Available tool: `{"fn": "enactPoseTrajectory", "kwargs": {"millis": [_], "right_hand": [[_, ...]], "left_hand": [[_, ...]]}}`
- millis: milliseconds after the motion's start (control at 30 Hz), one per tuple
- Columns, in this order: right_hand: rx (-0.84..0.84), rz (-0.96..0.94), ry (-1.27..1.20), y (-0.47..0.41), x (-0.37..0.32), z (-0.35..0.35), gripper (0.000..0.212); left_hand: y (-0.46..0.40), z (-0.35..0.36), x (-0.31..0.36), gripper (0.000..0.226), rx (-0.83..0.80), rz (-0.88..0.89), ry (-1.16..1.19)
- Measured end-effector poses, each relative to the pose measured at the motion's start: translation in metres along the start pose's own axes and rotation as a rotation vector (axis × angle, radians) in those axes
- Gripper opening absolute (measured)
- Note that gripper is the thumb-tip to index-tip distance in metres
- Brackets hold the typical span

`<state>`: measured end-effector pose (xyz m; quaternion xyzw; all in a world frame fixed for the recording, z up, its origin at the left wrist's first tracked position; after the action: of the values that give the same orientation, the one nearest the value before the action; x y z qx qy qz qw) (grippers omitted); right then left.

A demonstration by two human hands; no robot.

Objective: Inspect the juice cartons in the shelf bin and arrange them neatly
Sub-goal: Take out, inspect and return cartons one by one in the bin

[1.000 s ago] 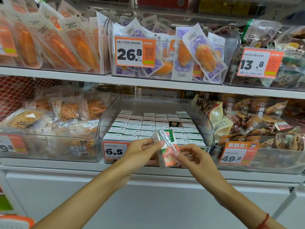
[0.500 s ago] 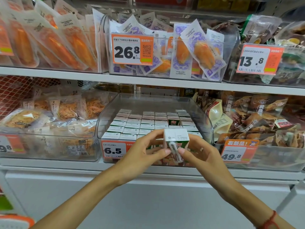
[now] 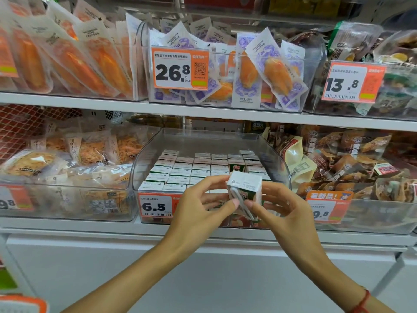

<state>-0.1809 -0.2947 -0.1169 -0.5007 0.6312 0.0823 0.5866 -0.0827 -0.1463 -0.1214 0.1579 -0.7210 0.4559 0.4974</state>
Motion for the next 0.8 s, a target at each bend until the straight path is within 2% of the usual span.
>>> {"fn": "enactPoseTrajectory", "kwargs": {"millis": [67,167,233,300,400,600,700,800], "right_hand": [[0.043,-0.023,0.064,0.002,-0.001,0.000,0.040],[0.062,-0.085,0.150,0.004,-0.005,0.007,0.027],[0.027,-0.105,0.180,0.005,-0.004,0.012,0.035],[-0.055,-0.077,0.157,0.004,-0.001,0.014,0.039],[-0.150,-0.045,0.083,0.005,0.001,0.012,0.045],[-0.221,-0.046,0.006,0.007,0.000,0.008,0.039],[-0.239,-0.034,-0.005,0.008,-0.001,0.009,0.038],[-0.273,-0.053,0.017,0.011,-0.004,0.011,0.041]], "left_hand": [[0.004,0.007,-0.003,0.048,0.025,-0.052,0.067],[0.009,0.012,-0.009,0.057,0.131,-0.130,0.067],[0.009,0.009,-0.012,0.055,0.191,-0.163,0.053],[0.008,0.005,-0.011,0.053,0.165,-0.138,0.028],[0.006,0.000,-0.005,0.060,0.078,-0.060,-0.098],[0.008,-0.004,0.000,0.060,-0.011,0.012,-0.187],[0.004,-0.006,-0.001,0.056,-0.015,-0.064,-0.100],[0.000,-0.012,-0.010,0.041,0.072,-0.254,0.112]]}}
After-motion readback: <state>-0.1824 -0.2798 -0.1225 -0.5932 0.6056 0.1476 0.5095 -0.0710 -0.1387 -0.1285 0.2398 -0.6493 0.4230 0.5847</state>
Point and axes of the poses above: each hand's wrist, its own y-axis away from the middle knuckle, its own z-axis out of the palm, x = y × z, the point moved 5 cm from there along -y, towards the middle knuckle, and after that the axes turned 6 degrees about z, right-handed, at the moved point
